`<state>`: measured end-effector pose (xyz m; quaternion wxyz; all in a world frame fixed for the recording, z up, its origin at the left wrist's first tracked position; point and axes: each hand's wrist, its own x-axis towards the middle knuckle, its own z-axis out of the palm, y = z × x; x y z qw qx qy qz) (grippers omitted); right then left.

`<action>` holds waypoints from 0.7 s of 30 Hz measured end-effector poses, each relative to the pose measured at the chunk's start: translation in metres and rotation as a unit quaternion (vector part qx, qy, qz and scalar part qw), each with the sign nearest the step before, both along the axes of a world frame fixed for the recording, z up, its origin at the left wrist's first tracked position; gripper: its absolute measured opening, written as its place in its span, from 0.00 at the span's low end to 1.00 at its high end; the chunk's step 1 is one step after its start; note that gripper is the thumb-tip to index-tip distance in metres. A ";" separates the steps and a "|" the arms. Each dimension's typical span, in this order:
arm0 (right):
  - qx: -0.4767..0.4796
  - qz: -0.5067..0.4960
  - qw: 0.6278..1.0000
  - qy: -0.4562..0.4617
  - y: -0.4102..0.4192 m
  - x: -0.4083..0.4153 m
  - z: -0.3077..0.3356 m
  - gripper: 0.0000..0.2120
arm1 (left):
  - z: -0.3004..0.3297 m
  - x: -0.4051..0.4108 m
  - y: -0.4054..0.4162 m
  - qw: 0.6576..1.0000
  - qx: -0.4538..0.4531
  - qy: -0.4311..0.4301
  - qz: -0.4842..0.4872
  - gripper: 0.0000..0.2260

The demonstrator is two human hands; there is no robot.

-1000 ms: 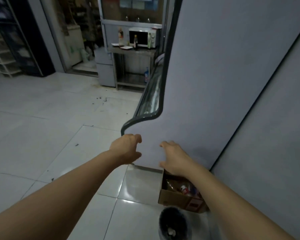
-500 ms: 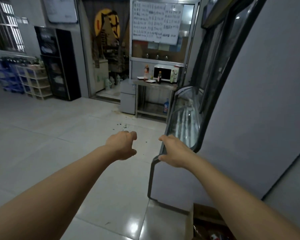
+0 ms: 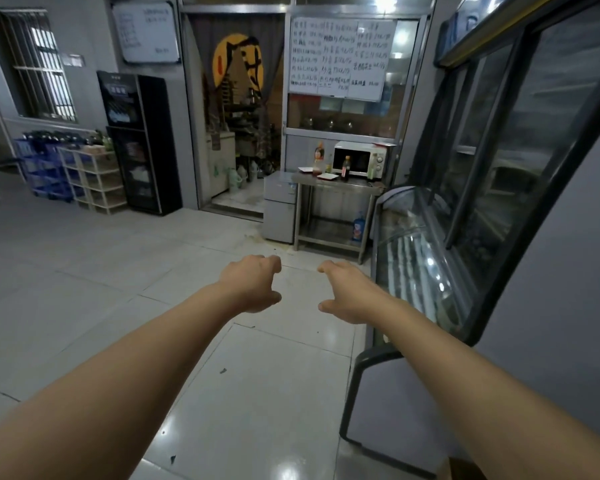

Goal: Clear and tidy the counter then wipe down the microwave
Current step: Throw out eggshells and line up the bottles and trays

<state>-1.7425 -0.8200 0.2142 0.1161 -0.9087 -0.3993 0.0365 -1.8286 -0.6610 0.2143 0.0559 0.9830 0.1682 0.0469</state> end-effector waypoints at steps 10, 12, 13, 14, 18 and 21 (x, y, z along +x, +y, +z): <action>0.001 0.005 1.000 0.000 0.109 0.129 -0.003 0.32 | 0.008 0.122 0.103 1.000 0.021 0.011 0.015 0.22; -0.002 0.007 1.000 -0.002 0.128 0.160 0.001 0.32 | 0.011 0.151 0.122 1.000 0.018 0.010 0.021 0.22; -0.002 0.007 1.000 -0.003 0.137 0.174 0.003 0.32 | 0.011 0.164 0.131 1.000 0.016 0.009 0.022 0.22; -0.002 0.006 1.000 -0.004 0.145 0.187 0.006 0.32 | 0.012 0.178 0.139 1.000 0.013 0.009 0.024 0.22; -0.007 0.004 1.000 -0.006 0.175 0.236 0.009 0.33 | 0.011 0.228 0.172 1.000 0.004 0.007 0.020 0.22; -0.006 -0.006 1.000 -0.006 0.201 0.271 0.008 0.32 | 0.009 0.267 0.201 1.000 -0.001 0.002 0.008 0.22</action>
